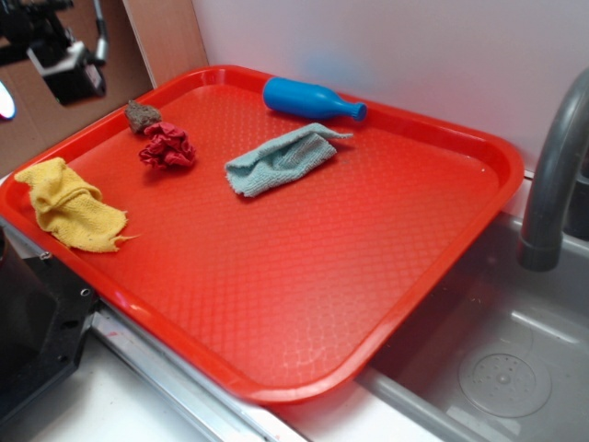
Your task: Grab the yellow cloth.
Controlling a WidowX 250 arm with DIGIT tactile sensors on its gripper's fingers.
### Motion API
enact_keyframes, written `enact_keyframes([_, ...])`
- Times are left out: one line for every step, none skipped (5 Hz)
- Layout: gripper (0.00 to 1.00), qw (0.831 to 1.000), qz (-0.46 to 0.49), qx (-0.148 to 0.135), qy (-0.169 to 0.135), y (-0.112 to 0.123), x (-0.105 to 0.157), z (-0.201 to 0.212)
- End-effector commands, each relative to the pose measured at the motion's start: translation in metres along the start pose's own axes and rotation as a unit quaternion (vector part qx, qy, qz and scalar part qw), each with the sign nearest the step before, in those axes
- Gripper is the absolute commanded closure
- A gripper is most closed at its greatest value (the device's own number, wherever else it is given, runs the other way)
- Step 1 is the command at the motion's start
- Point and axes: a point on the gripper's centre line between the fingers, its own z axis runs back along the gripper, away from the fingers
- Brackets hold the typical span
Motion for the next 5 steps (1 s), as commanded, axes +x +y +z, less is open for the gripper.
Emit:
enact_keyframes([0.0,0.999,0.026,0.026,-0.023,0.026,0.013,-0.026])
enact_keyframes([0.0,0.998,0.026,0.045,-0.024,0.032,0.014,-0.046])
enact_keyframes([0.0,0.998,0.028,0.041,-0.036,0.028,0.016,-0.068])
enact_keyframes([0.0,0.999,0.018,0.016,-0.046,0.026,0.013,-0.081])
enact_keyframes([0.0,0.999,0.007,0.015,-0.045,0.027,0.01,-0.093])
